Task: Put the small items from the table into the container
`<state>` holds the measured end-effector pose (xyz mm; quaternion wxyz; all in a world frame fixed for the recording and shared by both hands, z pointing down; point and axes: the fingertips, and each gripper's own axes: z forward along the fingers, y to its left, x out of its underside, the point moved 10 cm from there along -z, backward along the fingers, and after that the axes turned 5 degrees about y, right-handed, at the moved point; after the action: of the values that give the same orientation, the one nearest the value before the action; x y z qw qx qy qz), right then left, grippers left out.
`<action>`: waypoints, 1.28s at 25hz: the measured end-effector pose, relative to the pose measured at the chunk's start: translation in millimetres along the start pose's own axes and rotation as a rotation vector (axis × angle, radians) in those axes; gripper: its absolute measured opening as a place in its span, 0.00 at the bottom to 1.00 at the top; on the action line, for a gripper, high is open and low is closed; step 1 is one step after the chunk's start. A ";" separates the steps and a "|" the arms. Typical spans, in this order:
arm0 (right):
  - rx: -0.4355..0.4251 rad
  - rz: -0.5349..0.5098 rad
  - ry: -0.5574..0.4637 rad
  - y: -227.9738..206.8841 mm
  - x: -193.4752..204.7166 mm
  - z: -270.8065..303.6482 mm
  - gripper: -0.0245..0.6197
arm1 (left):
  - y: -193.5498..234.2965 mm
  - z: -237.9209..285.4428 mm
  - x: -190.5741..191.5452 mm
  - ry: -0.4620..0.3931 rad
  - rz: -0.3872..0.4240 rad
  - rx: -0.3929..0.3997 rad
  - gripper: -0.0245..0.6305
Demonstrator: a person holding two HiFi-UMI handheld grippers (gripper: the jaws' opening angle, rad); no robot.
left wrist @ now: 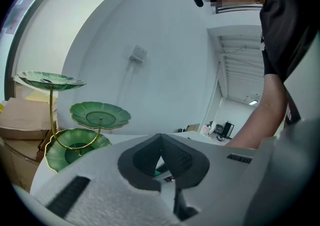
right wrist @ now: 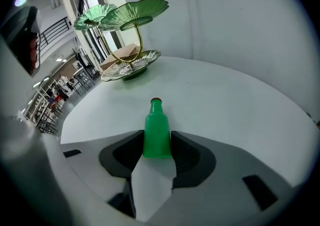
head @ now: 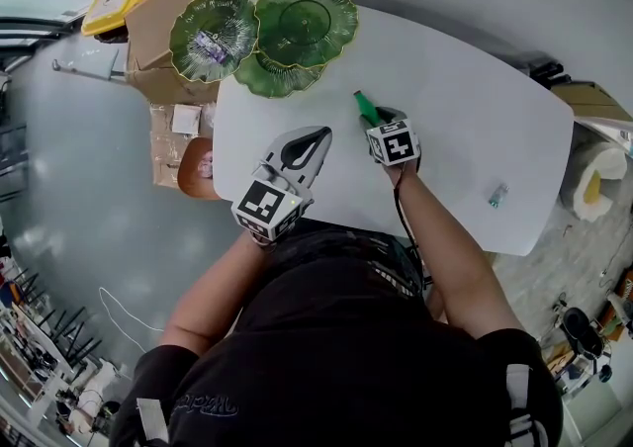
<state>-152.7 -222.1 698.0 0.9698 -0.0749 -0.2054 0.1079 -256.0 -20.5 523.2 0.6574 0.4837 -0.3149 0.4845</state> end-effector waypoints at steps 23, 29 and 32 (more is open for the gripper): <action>-0.018 -0.025 -0.331 13.0 26.6 -163.5 0.30 | -88.9 0.6 -15.5 -0.068 0.082 0.073 0.05; -0.052 -0.005 -0.506 24.1 46.5 -238.2 0.30 | -129.3 0.5 -22.6 -0.090 0.116 0.076 0.05; -0.057 -0.028 -0.561 30.1 61.7 -266.5 0.30 | -147.4 0.5 -22.8 -0.098 0.121 0.086 0.05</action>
<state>7.4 -205.1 474.9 0.8740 -0.0663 -0.4698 0.1051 -124.7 -37.8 454.5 0.5895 0.5145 -0.3542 0.5122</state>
